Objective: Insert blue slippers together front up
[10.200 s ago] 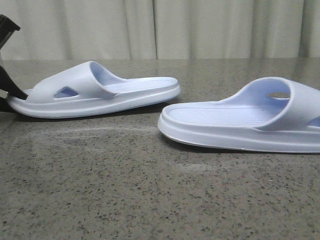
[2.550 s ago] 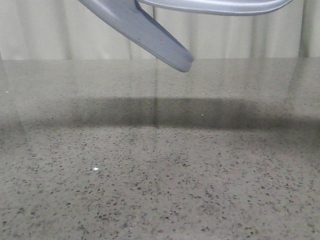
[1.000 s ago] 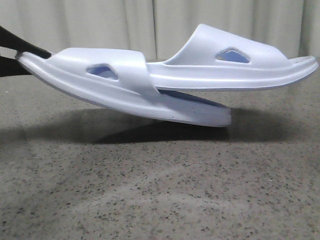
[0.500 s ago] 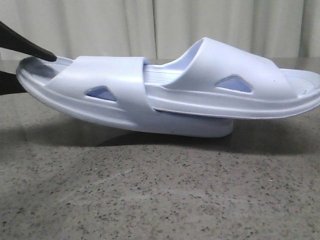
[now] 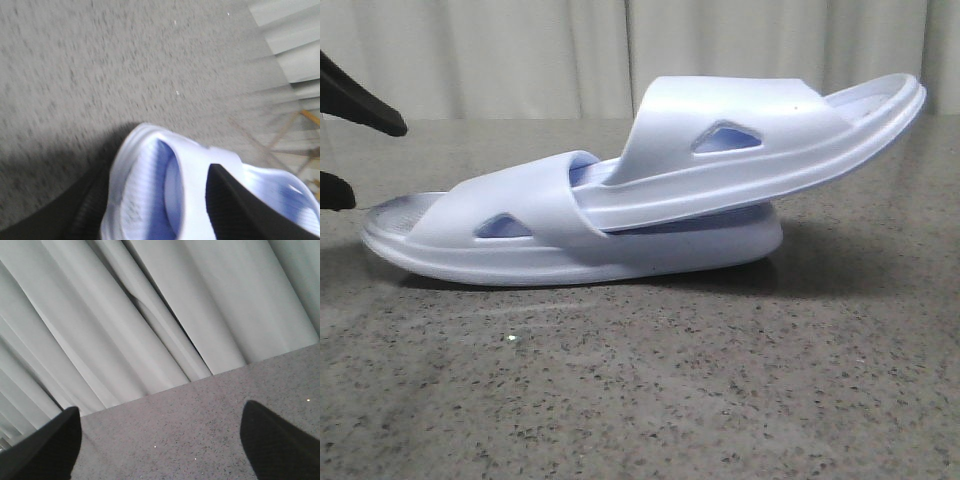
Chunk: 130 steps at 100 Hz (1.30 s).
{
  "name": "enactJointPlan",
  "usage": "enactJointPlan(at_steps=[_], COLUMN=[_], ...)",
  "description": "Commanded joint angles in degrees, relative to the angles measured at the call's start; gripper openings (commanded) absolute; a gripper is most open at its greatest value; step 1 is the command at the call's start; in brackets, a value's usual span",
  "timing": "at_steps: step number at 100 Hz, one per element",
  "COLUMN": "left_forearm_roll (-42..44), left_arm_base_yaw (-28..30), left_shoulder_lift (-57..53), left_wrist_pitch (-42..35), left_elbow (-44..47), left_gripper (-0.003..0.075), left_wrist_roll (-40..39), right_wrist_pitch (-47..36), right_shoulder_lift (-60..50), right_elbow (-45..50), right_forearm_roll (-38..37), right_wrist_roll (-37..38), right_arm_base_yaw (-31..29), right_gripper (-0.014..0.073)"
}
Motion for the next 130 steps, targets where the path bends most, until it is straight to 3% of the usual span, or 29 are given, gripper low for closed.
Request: enactJointPlan(at_steps=[1, 17, 34, 60, 108, 130], left_forearm_roll=[2.5, 10.5, 18.3, 33.0, 37.4, 37.4], left_arm_base_yaw=[-0.5, -0.5, -0.5, -0.5, -0.5, -0.5], left_shoulder_lift=[-1.0, -4.1, -11.2, -24.1, -47.0, -52.2], left_wrist_pitch=[-3.1, -11.0, -17.3, -19.1, -18.0, -17.1], left_elbow=[-3.0, -5.0, -5.1, -4.8, 10.5, 16.0], left_gripper=[0.0412, 0.0417, 0.0415, 0.0415, 0.0415, 0.0415], left_wrist_roll=[0.5, 1.1, 1.4, 1.4, 1.4, 1.4], right_wrist_pitch=[-5.1, -4.4, -1.6, 10.4, 15.0, 23.6], right_shoulder_lift=[0.0, 0.0, 0.0, -0.7, -19.4, -25.4], right_elbow=[-2.2, -2.2, -2.2, -2.2, 8.1, 11.4], right_forearm_roll=[-1.2, -4.2, -12.5, -27.5, -34.0, -33.7], right_wrist_roll=[-0.4, -0.4, -0.4, -0.4, -0.4, -0.4], right_arm_base_yaw=[-0.5, -0.5, -0.5, -0.8, -0.8, -0.8], right_gripper=[0.0566, 0.0566, 0.0566, 0.0566, 0.0564, 0.0564])
